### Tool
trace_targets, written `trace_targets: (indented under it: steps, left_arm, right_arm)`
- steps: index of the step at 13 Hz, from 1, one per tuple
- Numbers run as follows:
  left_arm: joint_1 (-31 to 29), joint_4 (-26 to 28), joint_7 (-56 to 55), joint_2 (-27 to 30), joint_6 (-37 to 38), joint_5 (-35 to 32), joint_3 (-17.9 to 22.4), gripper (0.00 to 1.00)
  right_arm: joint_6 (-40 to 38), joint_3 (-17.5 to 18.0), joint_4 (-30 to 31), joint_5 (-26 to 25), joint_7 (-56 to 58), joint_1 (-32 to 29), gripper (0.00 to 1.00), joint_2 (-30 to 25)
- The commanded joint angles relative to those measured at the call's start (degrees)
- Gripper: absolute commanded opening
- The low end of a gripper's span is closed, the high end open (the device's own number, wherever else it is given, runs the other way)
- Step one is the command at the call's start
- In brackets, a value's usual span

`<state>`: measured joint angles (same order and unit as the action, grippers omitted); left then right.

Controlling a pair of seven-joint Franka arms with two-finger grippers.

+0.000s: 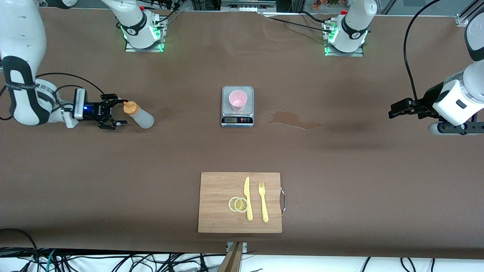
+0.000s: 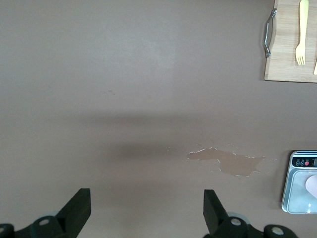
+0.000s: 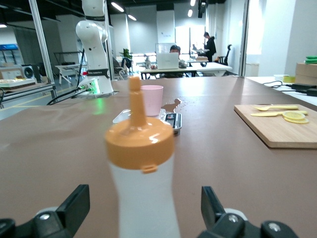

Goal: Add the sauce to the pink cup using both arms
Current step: 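Grasp the white squeeze bottle with the right gripper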

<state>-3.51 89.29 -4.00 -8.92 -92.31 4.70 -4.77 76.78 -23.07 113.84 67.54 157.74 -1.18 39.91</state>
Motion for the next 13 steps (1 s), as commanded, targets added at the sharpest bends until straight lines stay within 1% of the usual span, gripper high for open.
trace_targets:
  steps: [1, 2, 3, 6, 7, 8, 9, 10, 11, 12, 13]
  left_arm:
    - [-0.4, -0.2, -0.3, 0.0, 0.2, -1.3, -0.5, 1.0]
    - [-0.4, -0.2, -0.5, 0.0, 0.2, -1.1, -0.6, 1.0]
    - [-0.4, -0.2, -0.6, 0.0, 0.2, -1.0, -0.7, 1.0]
    - [-0.4, -0.3, -0.7, 0.0, 0.2, -1.0, -0.8, 1.0]
    - [-0.3, -0.3, -0.7, 0.0, 0.2, -1.0, -0.9, 1.0]
    - [-0.3, -0.3, -0.7, 0.0, 0.2, -0.9, -0.9, 1.0]
    - [-0.3, -0.3, -0.7, 0.0, 0.2, -0.9, -0.9, 1.0]
    - [-0.3, -0.3, -0.7, 0.0, 0.2, -0.9, -0.9, 1.0]
    - [-0.3, -0.3, -0.7, 0.0, 0.2, -0.9, -0.9, 1.0]
    - [-0.3, -0.3, -0.6, 0.0, 0.2, -0.9, -0.9, 1.0]
    - [-0.3, -0.3, -0.6, 0.0, 0.2, -0.8, -0.9, 1.0]
  right_arm:
    - [-2.9, 0.1, -2.6, 3.3, 7.1, -0.3, 0.99, 4.4]
    - [-2.9, 1.7, -2.7, 3.6, 7.1, -0.5, 0.99, 4.9]
    - [-3.0, 2.2, -2.7, 3.6, 7.1, -0.7, 0.99, 5.6]
    - [-4.4, 2.4, -2.6, 2.9, 7.1, -0.4, 0.98, 7.2]
    - [-4.9, 2.4, -2.6, 2.9, 7.1, -0.4, 0.85, 7.4]
    - [-5.1, 2.4, -2.6, 2.9, 6.6, -0.3, 0.57, 7.2]
    - [-5.4, 2.4, -2.7, 2.9, 6.2, -0.2, 0.32, 7.2]
    - [-5.5, 2.4, -2.7, 2.9, 5.7, -0.1, 0.2, 7.1]
    - [-6.1, 2.5, -2.7, 2.9, 4.1, 0.0, 0.18, 6.8]
    - [-7.8, 2.5, -2.7, 2.9, 1.6, 0.9, 0.18, 6.2]
    - [-9.7, 2.2, -2.7, 3.1, -2.0, 3.8, 0.18, 4.6]
